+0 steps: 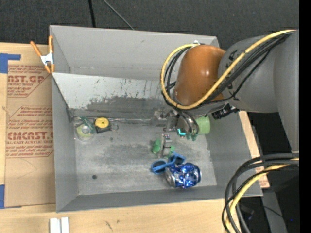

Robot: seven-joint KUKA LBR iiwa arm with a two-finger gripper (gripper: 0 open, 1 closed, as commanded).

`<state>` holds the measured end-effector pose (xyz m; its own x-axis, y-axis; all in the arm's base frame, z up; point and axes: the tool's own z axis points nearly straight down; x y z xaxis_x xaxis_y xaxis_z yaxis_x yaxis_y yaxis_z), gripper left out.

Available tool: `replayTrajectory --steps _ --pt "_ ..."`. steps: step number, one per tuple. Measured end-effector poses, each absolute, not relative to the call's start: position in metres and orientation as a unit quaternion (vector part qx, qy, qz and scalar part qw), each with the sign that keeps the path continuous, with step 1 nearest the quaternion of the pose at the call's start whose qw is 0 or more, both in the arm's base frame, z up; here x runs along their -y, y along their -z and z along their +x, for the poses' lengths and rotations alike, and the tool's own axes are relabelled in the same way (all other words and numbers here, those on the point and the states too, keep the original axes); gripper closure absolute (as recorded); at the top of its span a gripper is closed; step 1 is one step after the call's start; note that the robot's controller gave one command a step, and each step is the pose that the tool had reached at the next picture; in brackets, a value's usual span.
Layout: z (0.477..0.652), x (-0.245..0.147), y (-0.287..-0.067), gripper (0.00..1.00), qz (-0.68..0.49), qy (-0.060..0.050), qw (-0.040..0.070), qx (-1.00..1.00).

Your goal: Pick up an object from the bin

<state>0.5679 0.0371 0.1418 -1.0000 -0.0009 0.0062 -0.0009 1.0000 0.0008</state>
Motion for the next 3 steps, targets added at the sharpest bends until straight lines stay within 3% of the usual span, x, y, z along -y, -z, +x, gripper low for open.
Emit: replayTrajectory --steps 1,2,3 --pt "0.542 0.028 -0.082 0.00 -0.011 -0.001 0.003 1.000" --pt "0.544 0.024 -0.086 1.00 -0.008 0.000 -0.001 1.000" --pt "0.551 0.032 -0.214 1.00 -0.010 0.000 -0.006 1.000"
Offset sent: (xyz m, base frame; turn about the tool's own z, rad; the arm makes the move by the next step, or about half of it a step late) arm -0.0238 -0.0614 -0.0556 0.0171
